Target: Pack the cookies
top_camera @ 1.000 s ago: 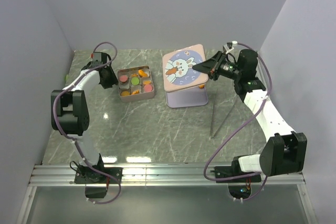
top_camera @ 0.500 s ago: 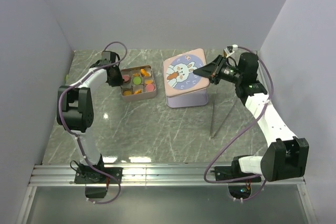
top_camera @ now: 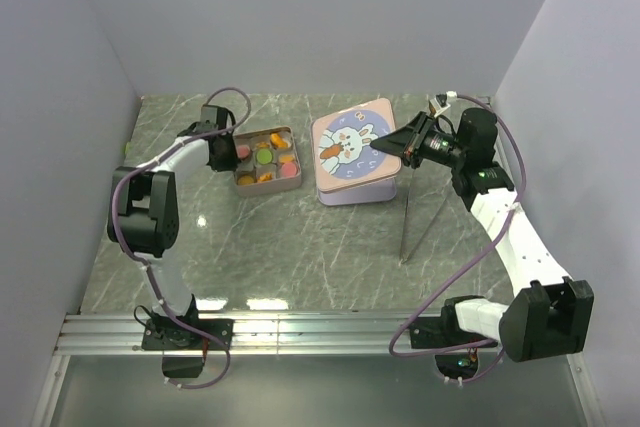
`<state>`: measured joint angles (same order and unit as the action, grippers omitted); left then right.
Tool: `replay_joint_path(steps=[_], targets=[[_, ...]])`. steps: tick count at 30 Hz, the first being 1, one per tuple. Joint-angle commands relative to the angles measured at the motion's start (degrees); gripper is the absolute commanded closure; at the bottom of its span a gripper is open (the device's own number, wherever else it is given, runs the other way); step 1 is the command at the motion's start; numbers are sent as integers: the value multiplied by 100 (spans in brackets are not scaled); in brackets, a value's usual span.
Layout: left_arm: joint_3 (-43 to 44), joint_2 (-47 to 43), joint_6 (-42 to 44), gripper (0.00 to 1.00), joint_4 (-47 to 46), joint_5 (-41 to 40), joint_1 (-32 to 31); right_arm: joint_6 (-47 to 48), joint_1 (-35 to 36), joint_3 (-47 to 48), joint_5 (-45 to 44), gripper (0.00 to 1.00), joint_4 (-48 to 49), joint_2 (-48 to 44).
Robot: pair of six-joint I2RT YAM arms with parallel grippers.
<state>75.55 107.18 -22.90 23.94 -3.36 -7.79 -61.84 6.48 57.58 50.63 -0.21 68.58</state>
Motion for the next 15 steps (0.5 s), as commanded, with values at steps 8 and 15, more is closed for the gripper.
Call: replay_joint_path(steps=[8,15], targets=[[-1217,-1268,14,99,216,2,-811,32,-42,-80,78,100,161,-380],[-2192,-2314,-917,99,198,-24,-1487,-73,2,-502,26,100,389,-564]])
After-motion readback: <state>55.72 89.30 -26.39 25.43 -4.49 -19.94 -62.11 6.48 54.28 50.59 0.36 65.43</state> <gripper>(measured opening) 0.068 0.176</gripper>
